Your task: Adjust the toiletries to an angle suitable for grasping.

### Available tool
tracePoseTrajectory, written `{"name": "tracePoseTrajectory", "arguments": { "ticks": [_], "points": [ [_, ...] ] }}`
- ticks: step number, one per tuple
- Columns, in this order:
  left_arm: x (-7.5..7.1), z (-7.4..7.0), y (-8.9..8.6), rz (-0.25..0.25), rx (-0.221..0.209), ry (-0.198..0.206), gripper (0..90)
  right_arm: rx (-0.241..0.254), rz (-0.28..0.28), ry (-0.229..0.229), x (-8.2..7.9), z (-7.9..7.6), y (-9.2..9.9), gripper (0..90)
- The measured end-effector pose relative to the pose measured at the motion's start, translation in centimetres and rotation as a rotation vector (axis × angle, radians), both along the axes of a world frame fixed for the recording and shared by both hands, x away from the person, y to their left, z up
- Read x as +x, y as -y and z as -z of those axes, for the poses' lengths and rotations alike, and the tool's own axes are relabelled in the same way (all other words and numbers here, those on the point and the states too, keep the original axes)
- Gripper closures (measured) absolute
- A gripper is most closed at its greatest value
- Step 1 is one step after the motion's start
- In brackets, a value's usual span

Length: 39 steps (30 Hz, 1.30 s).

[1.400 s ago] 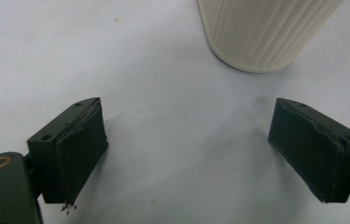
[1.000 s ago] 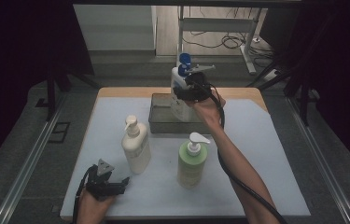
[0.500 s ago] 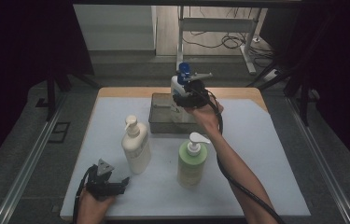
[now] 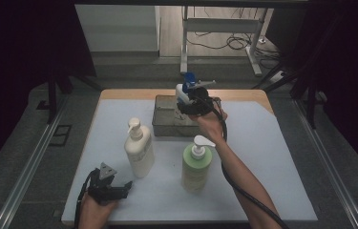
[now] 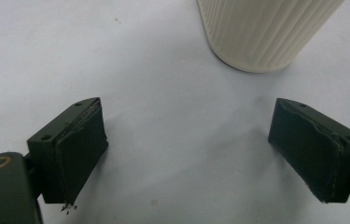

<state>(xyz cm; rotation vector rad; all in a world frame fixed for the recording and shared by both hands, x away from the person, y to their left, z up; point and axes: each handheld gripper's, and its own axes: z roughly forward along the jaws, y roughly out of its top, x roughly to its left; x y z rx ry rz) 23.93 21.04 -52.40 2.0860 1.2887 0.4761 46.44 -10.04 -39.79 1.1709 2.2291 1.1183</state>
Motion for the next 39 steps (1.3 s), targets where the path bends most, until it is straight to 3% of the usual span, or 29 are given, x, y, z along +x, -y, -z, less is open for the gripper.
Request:
{"name": "tracePoseTrajectory", "arguments": {
  "ticks": [12,20,39],
  "points": [
    [0.0,0.0,0.0,0.000,0.001,0.001,10.8,-0.029,-0.026,0.014,0.1,0.3,-0.5,38.5],
    [0.0,0.0,0.0,-0.001,0.000,0.002,10.8,0.000,-0.035,-0.034,0.5,0.5,0.0,36.4],
    [0.0,0.0,0.0,0.000,0.000,0.002,10.7,0.025,-0.090,-0.029,-1.7,1.0,2.6,37.9]
  ]
}}
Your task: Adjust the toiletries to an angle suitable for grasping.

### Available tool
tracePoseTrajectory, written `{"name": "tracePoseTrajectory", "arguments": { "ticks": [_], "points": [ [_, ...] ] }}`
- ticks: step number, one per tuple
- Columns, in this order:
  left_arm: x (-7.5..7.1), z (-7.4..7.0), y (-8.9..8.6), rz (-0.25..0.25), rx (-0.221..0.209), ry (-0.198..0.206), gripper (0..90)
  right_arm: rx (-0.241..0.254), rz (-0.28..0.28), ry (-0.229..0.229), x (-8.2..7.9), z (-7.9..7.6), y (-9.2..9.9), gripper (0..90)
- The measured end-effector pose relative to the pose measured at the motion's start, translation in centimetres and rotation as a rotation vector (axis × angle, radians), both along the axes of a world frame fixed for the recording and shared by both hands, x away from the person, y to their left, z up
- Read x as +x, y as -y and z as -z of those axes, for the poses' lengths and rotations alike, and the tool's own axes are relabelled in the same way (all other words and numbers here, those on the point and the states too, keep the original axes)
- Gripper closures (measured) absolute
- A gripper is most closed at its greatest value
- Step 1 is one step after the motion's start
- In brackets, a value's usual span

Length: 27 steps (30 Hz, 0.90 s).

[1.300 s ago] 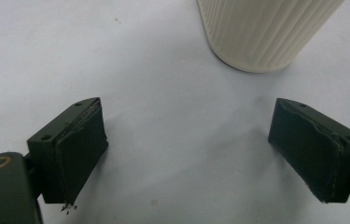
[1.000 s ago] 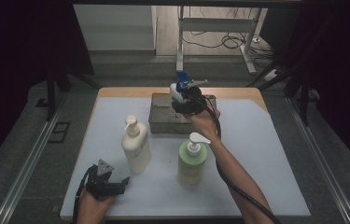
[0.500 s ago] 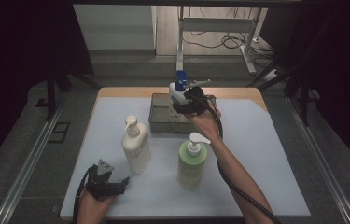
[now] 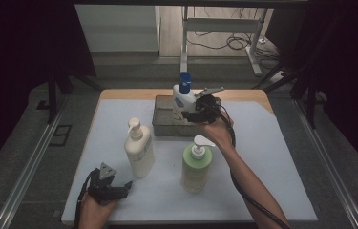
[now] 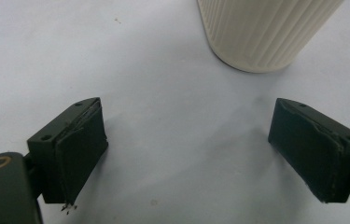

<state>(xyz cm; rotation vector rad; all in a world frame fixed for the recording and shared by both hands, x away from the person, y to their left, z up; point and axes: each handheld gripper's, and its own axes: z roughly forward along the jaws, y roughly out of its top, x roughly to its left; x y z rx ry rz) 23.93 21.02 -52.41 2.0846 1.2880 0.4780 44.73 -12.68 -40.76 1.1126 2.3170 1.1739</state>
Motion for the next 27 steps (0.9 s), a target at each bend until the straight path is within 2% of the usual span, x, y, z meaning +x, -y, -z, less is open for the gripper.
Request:
{"name": "tracePoseTrajectory", "arguments": {
  "ticks": [5,12,18,24,27],
  "points": [
    [0.0,0.0,0.0,0.000,0.000,0.000,10.7,-0.010,-0.020,-0.006,-0.8,0.5,1.0,43.2],
    [0.0,0.0,0.0,0.000,0.001,-0.002,10.7,-0.025,-0.018,-0.028,-1.4,1.1,2.1,50.3],
    [0.0,0.0,0.0,0.000,0.001,-0.002,10.7,-0.031,0.012,-0.040,-1.2,1.5,2.9,62.8],
    [0.0,0.0,0.0,0.000,0.001,-0.002,10.7,-0.075,0.060,-0.030,-0.4,2.0,2.5,76.7],
    [0.0,0.0,0.0,0.000,0.001,-0.002,10.7,-0.078,0.084,-0.033,0.2,2.4,2.3,83.2]
  ]
}}
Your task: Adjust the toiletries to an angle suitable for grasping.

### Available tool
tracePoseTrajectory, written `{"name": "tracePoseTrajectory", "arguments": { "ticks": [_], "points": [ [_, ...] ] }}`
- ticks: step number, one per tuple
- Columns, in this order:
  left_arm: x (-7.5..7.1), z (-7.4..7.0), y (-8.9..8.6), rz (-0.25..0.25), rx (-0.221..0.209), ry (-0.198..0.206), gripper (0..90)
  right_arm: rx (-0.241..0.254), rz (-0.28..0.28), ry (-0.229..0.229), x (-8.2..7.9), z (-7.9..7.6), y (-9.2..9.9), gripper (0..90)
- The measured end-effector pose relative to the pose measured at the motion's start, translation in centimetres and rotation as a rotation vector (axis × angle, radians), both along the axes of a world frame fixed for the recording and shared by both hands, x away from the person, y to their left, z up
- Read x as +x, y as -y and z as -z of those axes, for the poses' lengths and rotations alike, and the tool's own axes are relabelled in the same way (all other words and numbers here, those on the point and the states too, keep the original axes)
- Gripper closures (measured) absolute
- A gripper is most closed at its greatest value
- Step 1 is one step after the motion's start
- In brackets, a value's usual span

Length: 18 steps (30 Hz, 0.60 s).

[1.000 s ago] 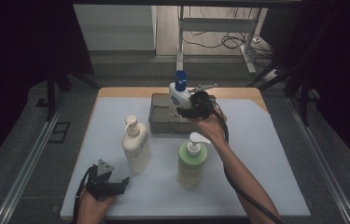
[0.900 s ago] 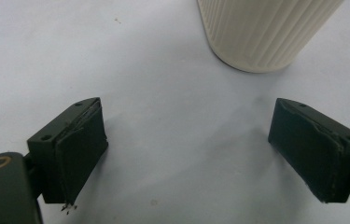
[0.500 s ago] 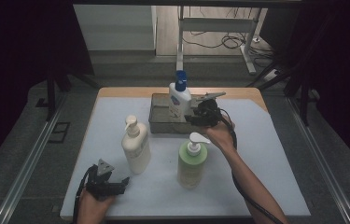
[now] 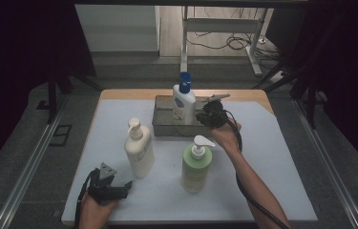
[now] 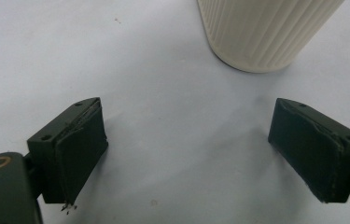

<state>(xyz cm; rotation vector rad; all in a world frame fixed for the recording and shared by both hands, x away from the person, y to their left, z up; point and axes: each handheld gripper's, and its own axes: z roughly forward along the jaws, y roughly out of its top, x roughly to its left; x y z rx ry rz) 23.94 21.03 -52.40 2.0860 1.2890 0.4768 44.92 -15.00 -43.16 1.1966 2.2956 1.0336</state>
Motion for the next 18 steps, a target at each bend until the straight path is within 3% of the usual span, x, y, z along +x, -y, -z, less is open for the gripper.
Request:
{"name": "tracePoseTrajectory", "arguments": {
  "ticks": [3,10,18],
  "points": [
    [0.0,0.0,0.0,0.000,0.000,0.000,10.7,-0.011,0.020,0.001,0.6,0.4,-0.2,89.2],
    [0.0,0.0,0.0,0.000,0.000,0.000,10.7,0.024,0.039,-0.026,1.9,0.9,-0.7,89.6],
    [0.0,0.0,0.0,0.001,0.002,0.000,10.7,0.030,0.040,-0.044,2.7,1.6,-1.3,89.5]
  ]
}}
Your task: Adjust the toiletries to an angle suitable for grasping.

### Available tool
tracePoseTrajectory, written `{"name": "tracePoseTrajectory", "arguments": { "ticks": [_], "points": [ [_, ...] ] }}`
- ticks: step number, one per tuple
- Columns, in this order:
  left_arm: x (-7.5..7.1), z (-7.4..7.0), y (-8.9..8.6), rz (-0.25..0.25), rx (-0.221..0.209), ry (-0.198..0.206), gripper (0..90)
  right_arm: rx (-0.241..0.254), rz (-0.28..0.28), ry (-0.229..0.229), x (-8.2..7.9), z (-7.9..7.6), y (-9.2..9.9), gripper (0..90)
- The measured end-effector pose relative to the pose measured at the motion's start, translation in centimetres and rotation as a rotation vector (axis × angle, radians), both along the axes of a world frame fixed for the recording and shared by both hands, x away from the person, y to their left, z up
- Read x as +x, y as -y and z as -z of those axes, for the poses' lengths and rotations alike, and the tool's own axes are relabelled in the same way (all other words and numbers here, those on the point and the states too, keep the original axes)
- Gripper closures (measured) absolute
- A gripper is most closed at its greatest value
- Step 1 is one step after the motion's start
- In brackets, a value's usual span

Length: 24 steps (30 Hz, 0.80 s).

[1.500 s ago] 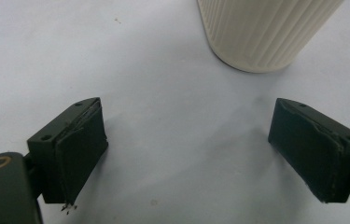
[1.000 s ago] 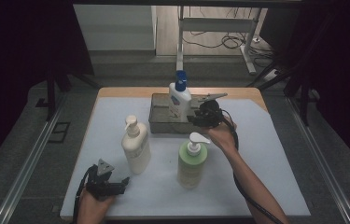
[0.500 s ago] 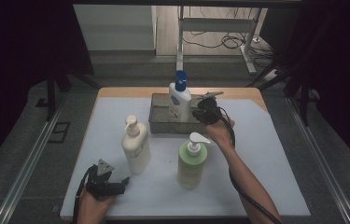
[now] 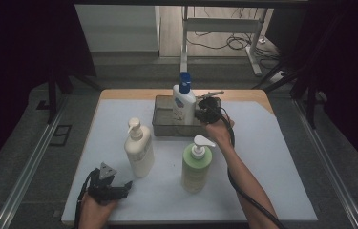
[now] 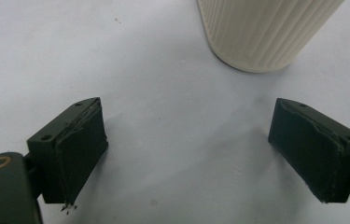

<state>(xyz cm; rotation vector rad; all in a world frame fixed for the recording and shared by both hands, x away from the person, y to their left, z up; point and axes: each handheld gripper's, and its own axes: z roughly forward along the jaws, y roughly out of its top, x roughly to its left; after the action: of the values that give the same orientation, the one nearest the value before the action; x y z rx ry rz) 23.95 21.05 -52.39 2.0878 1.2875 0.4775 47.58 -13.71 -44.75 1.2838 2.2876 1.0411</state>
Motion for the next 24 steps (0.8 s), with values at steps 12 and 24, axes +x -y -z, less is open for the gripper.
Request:
{"name": "tracePoseTrajectory", "arguments": {
  "ticks": [12,24],
  "points": [
    [0.0,0.0,0.0,0.000,0.000,0.000,10.7,-0.019,0.002,-0.026,0.2,0.8,-0.2,89.5],
    [0.0,0.0,0.0,0.000,0.000,0.000,10.7,-0.038,0.013,-0.038,0.1,1.5,-0.9,89.5]
  ]
}}
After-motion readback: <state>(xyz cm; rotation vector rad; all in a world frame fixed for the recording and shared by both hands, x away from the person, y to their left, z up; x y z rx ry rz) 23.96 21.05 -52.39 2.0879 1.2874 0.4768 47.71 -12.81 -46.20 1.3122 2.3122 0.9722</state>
